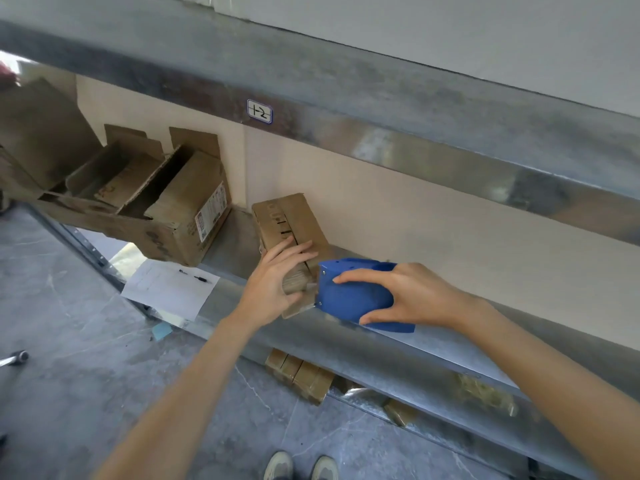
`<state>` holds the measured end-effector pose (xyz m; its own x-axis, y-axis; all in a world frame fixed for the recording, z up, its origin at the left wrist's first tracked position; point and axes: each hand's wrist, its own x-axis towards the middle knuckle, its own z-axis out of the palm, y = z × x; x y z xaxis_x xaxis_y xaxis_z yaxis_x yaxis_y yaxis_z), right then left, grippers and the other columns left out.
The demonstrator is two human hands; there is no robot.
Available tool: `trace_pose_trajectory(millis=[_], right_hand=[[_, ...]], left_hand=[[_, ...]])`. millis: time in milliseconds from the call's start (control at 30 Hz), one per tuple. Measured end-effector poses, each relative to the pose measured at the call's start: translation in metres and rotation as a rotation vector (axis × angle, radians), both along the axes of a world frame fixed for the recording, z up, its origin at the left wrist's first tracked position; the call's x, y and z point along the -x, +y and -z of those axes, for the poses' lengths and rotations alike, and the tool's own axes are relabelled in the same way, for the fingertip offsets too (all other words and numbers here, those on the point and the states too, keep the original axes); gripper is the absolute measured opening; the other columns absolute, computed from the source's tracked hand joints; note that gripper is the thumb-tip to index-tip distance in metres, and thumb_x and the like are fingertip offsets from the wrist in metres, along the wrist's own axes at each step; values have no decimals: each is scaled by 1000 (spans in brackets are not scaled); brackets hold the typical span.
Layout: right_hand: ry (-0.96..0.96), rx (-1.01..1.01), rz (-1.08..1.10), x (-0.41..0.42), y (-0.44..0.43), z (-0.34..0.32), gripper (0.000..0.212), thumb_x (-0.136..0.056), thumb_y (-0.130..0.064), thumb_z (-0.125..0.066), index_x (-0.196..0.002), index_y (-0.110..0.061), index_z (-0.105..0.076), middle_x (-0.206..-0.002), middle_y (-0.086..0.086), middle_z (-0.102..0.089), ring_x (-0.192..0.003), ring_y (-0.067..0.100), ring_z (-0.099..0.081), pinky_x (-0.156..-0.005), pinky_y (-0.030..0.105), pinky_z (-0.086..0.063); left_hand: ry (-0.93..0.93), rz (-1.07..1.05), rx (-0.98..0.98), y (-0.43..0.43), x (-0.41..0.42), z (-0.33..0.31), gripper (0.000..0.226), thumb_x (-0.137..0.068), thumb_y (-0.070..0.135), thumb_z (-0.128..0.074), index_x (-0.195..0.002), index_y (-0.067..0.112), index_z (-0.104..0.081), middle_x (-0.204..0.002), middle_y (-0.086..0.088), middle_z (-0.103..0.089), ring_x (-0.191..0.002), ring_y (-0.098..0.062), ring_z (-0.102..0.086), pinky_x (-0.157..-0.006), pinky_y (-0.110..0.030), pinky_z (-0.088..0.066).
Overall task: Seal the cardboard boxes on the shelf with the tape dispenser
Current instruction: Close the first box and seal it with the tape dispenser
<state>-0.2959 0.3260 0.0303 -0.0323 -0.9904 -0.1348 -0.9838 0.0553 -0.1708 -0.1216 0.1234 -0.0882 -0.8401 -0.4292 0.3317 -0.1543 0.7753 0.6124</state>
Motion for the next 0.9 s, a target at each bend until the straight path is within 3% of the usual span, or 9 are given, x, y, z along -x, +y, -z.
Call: trace_pose_trajectory(millis=[67,233,400,667,900], right_hand=[[3,-5,-14,5,-2,1,60,-89,-58,-60,-141,-59,-30,-55,0,-46,-49,10,-40,-53,16,-31],[-13,-2,-58,17,-4,1,59,-90,-54,-61,-140,-60,-30,-59,3,-48,-51,14,-39,-52,17,-31],[-42,15,-88,28,-1,0,61,-90,-53,-62,-138,-66,-26,-53,5,-37,-49,18,-34,-51,20,-29],[-95,2,-57,47,7,-5,60,-88,-49,-66,-134,-70,-33,-48,0,-26,-56,11,-42,-51,18,-30],[-36,15,12,75,17,-6,61,-87,-54,-64,-125,-81,-24,-49,-7,-39,-54,5,-47,-55,16,-33]], left_hand=[[10,-11,36,0,-1,-1,73,-73,21,-82,-138,36,-54,-151,22,-42,-147,-3,-25,-115,-27,-31],[-11,-1,58,-2,-2,-3,74,-73,19,-83,-140,33,-54,-152,22,-40,-148,-1,-21,-114,-13,-21],[-10,14,53,-2,-2,-1,72,-75,22,-84,-139,31,-54,-153,20,-41,-150,-5,-19,-117,-26,-26],[-25,3,57,-2,-1,-1,73,-75,20,-85,-139,35,-53,-151,24,-39,-148,-2,-23,-113,-14,-23],[-31,5,59,-1,-1,-4,76,-73,24,-88,-140,35,-52,-152,22,-39,-149,-4,-22,-114,-25,-29]])
